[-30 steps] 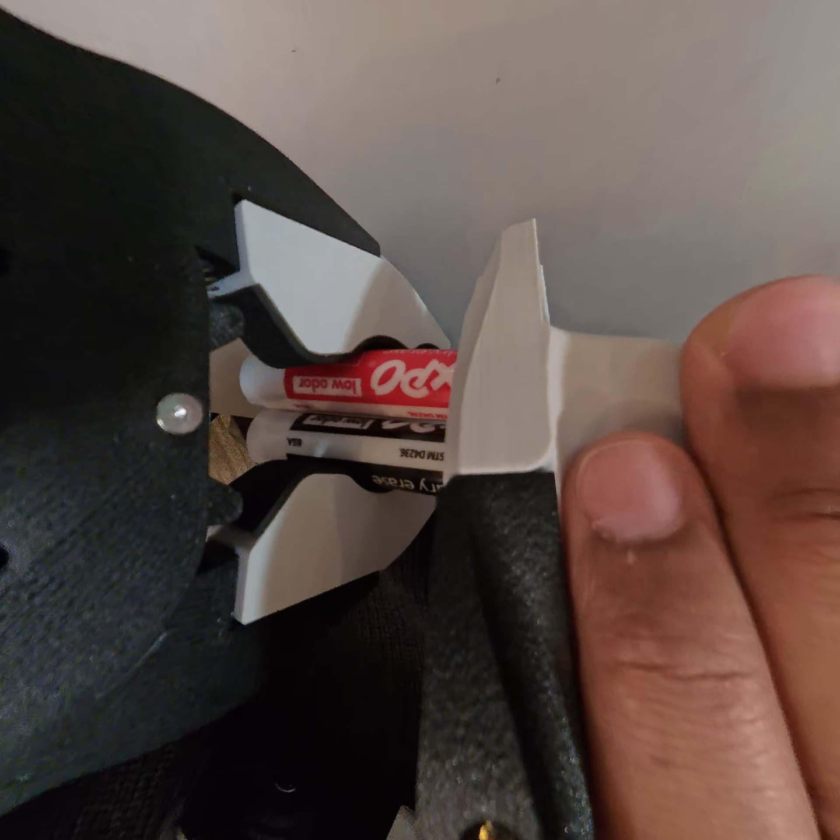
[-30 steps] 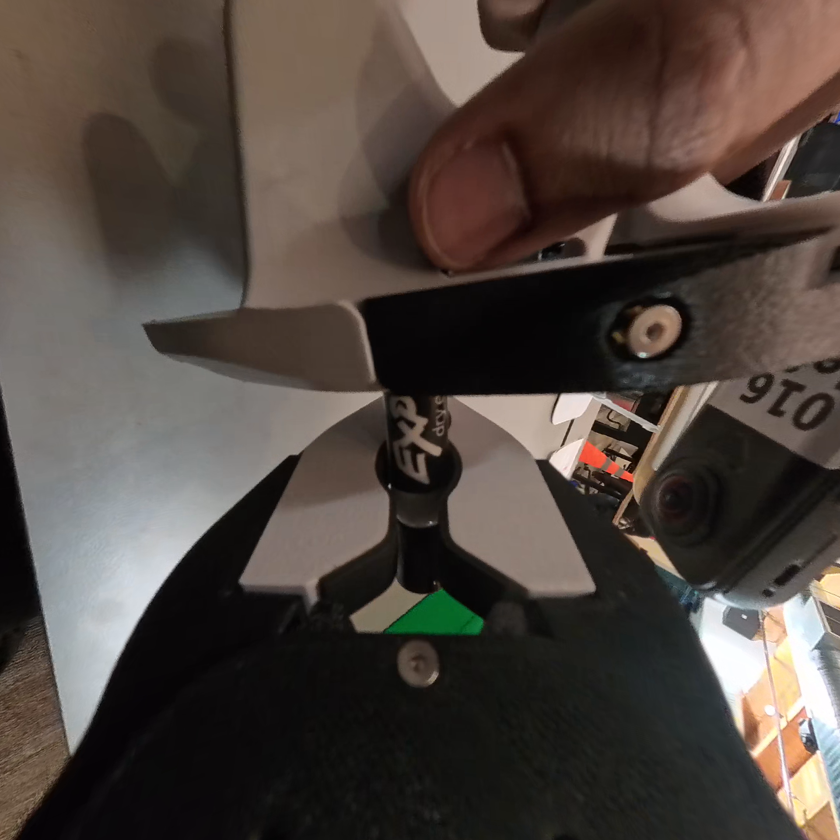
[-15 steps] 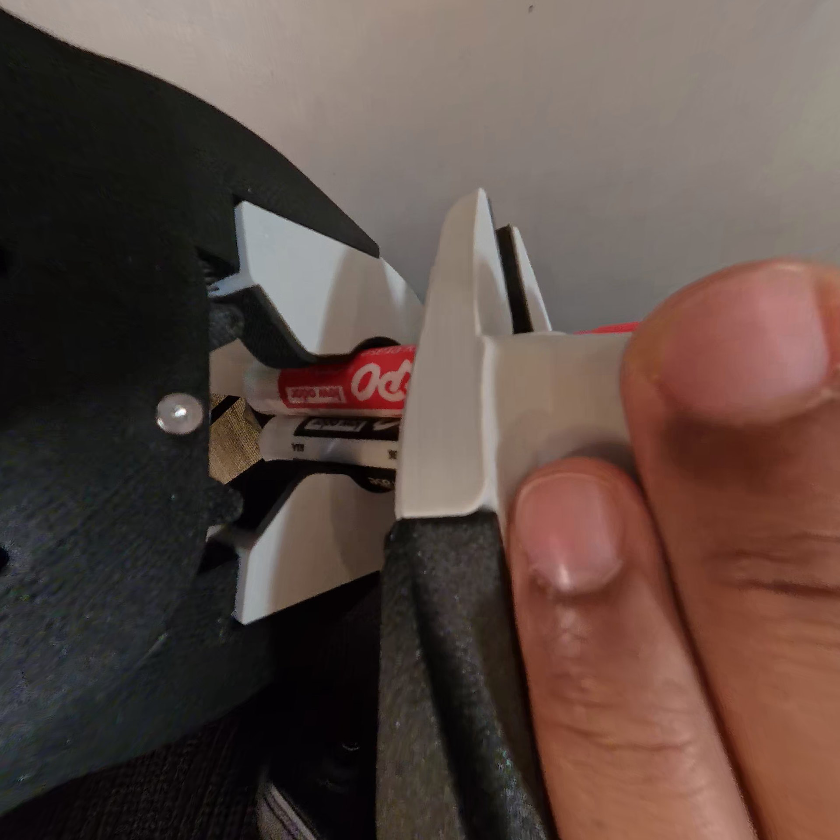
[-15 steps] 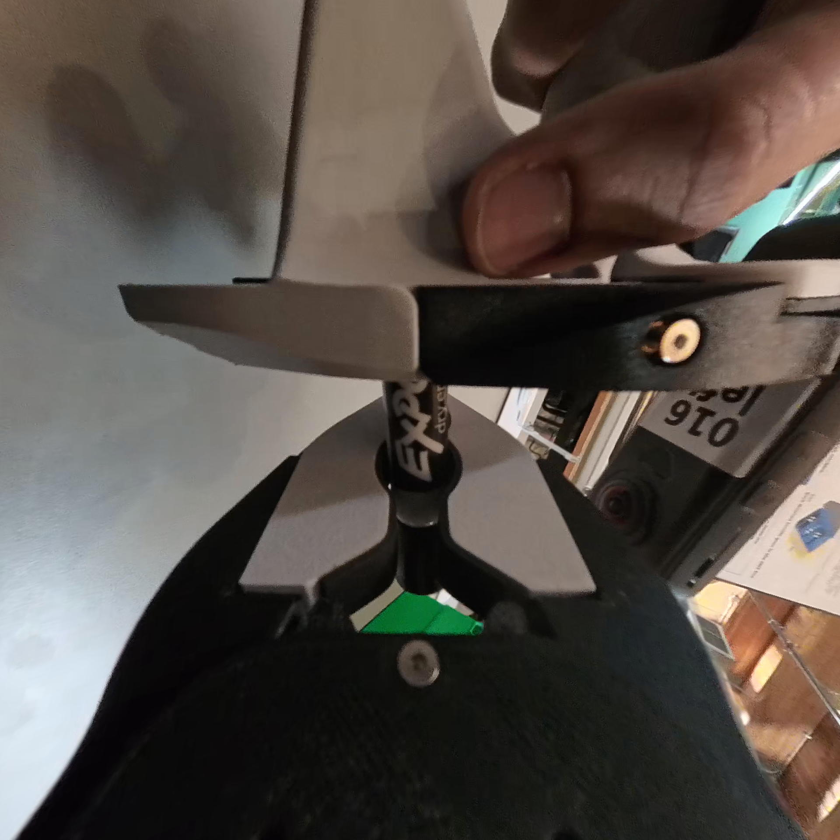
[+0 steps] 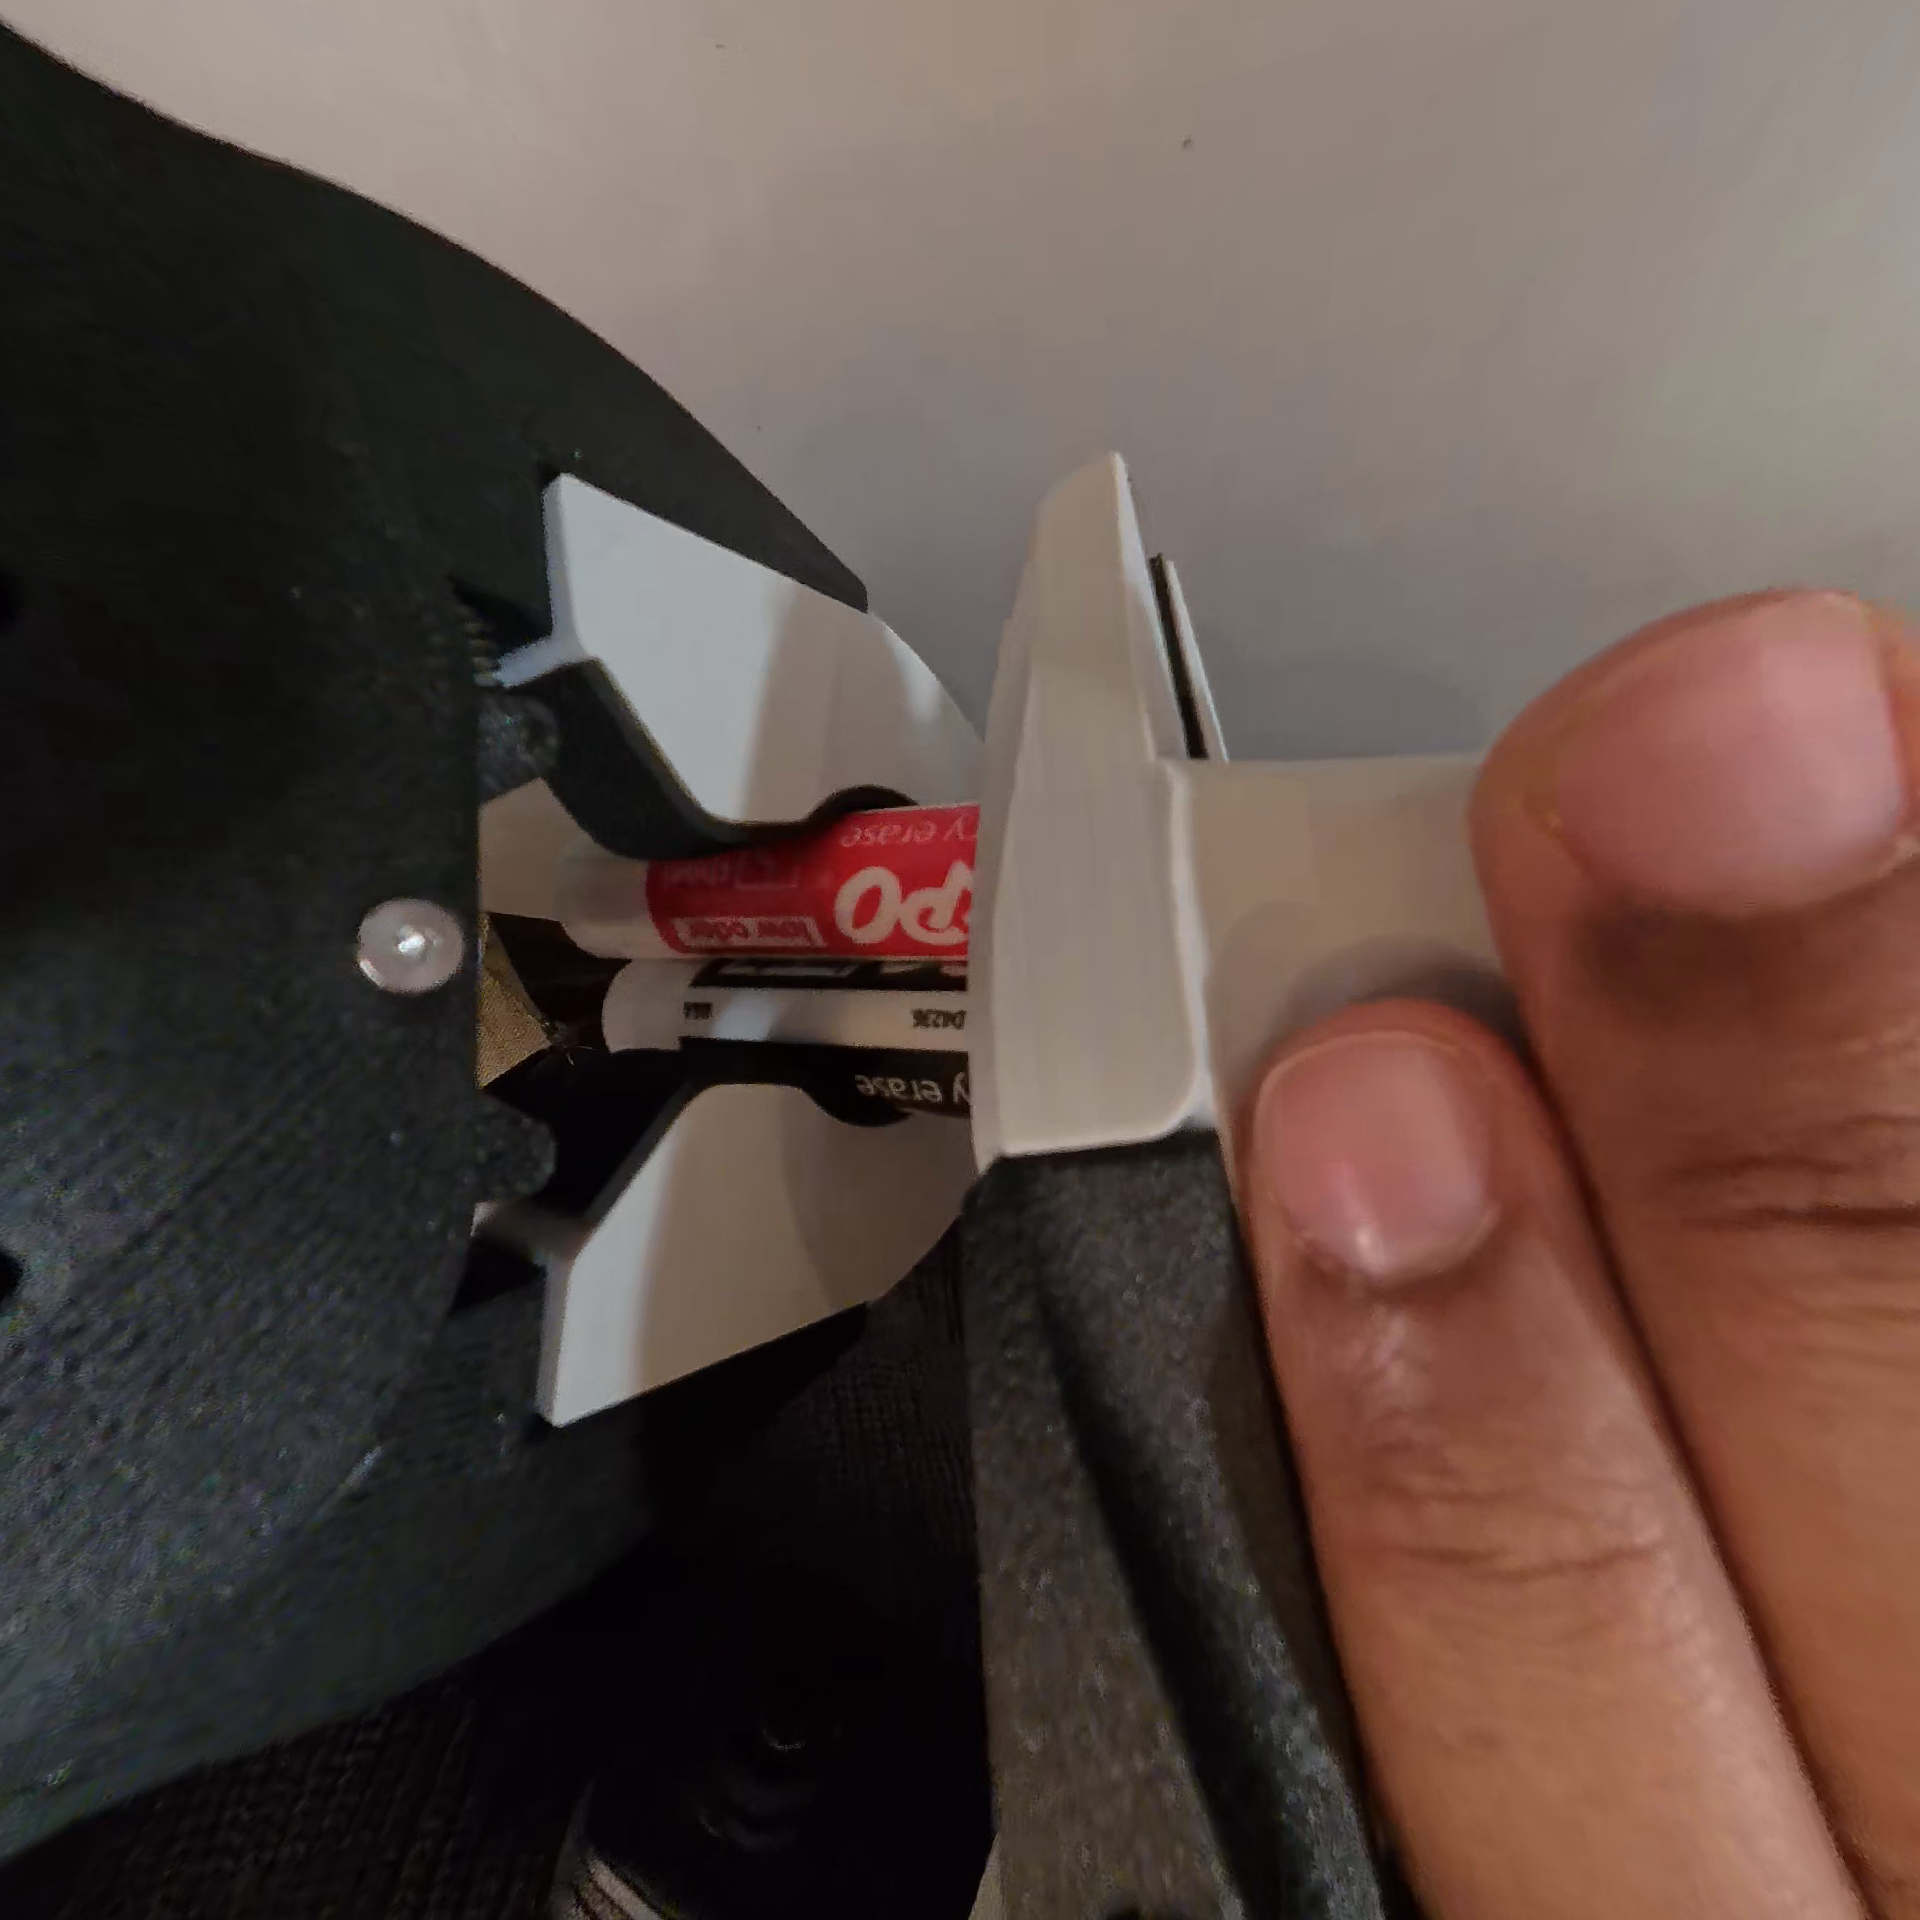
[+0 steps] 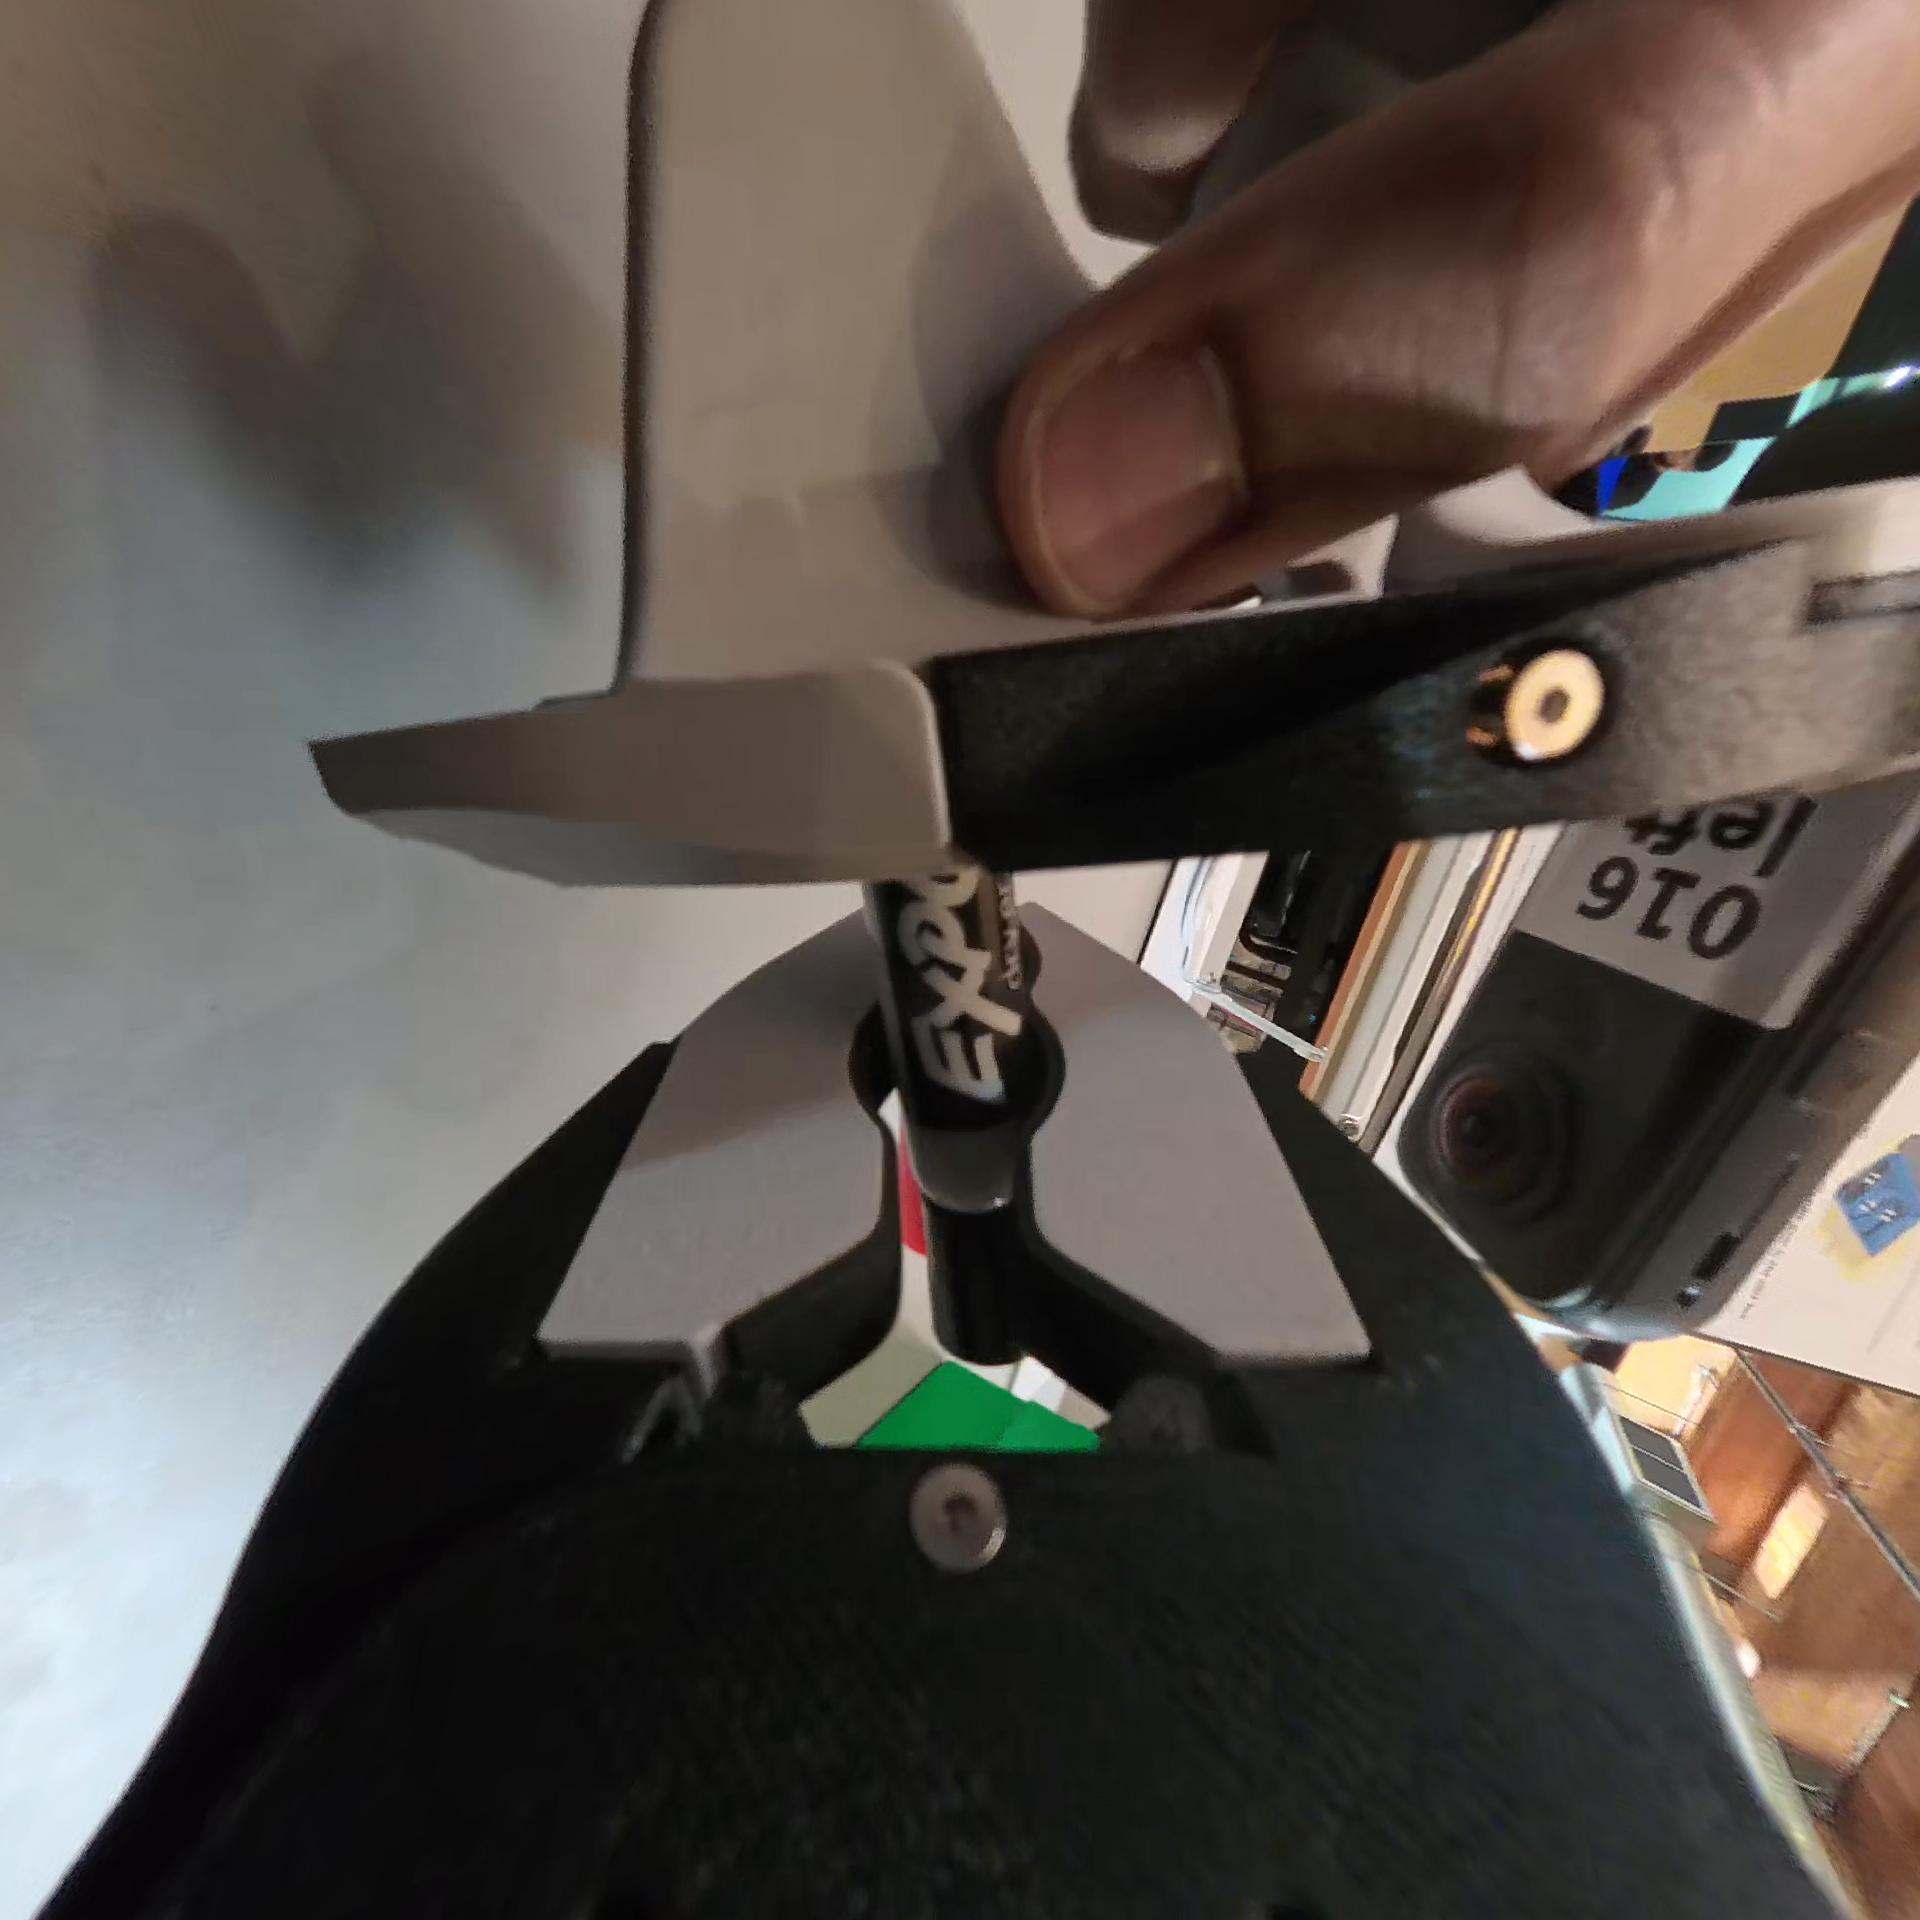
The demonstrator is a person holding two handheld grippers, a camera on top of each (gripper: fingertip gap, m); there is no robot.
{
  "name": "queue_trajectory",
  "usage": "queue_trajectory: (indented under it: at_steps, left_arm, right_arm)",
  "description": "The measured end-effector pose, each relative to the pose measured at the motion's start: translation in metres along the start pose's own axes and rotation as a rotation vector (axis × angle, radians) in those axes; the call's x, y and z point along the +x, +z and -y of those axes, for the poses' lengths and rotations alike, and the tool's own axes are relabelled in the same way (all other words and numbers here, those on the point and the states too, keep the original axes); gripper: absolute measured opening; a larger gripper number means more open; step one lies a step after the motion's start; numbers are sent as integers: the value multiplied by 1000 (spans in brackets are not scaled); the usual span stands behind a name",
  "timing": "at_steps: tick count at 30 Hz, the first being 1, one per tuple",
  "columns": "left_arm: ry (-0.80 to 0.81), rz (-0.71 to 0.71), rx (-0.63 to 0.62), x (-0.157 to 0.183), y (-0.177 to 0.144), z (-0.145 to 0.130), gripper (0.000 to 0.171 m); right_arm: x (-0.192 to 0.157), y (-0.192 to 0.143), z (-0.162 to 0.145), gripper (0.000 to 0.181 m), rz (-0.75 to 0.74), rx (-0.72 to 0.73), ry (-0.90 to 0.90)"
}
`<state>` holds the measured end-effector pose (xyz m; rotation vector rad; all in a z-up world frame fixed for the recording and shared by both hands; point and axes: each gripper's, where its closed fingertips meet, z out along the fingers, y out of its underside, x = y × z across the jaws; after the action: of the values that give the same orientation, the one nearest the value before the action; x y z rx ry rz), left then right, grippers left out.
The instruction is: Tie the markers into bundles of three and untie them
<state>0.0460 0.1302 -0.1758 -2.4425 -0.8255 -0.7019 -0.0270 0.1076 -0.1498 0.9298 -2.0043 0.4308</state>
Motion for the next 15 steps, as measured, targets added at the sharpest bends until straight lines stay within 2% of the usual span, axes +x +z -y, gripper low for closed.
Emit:
queue_trajectory:
  at_steps: [9,15]
  left_arm:
    - [-18,38,74,0,-8,10,42]
    - [-68,130,144,-18,-18,9,42]
  right_arm:
    - [12,-1,-6,20,-57,7,25]
    - [27,3,-29,30,-140,-35,68]
